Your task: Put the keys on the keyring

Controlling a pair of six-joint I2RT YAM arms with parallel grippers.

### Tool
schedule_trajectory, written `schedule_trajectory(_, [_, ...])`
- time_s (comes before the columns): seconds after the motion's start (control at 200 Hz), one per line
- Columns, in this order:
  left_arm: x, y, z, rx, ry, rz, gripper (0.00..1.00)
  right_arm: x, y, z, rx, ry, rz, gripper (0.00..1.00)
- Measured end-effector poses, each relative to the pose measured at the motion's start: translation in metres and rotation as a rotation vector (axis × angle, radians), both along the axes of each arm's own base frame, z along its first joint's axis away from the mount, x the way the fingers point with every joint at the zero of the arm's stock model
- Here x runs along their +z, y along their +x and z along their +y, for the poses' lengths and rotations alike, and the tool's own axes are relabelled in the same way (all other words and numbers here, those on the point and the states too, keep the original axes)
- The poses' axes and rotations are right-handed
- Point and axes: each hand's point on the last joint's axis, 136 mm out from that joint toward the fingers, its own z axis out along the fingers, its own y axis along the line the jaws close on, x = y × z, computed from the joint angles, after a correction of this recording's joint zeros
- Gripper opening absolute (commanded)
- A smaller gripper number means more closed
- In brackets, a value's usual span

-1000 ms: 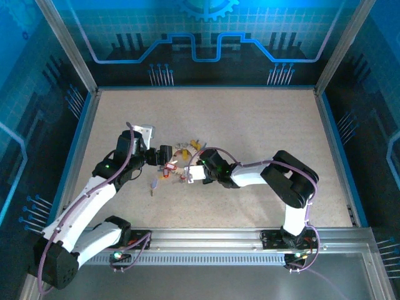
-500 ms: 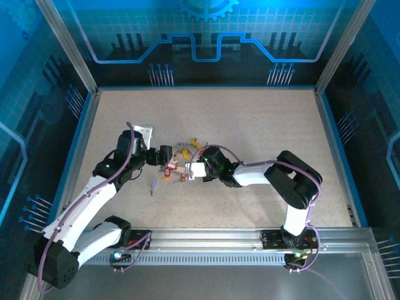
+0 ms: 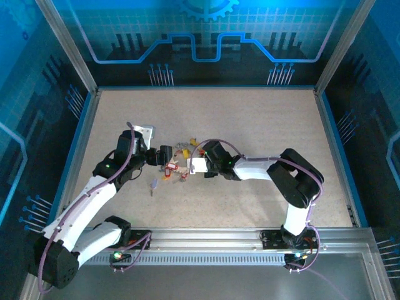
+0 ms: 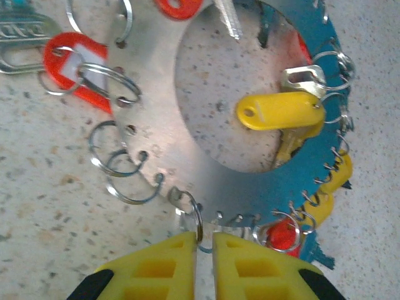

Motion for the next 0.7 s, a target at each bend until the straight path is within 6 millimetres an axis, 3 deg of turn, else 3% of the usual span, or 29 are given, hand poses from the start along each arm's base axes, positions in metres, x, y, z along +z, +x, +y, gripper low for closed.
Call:
schedule_trajectory(0.34, [0.000,0.000,0.000,0.000,0.000,0.000,0.99,-0.011,-0.005,-0.005,0.004,-0.041,0.040,0.32])
schedule_trajectory(0.7, [0.000,0.000,0.000,0.000,0.000,0.000,0.99,-0.007,-0.005,0.001,0.018,-0.027,0.056,0.36])
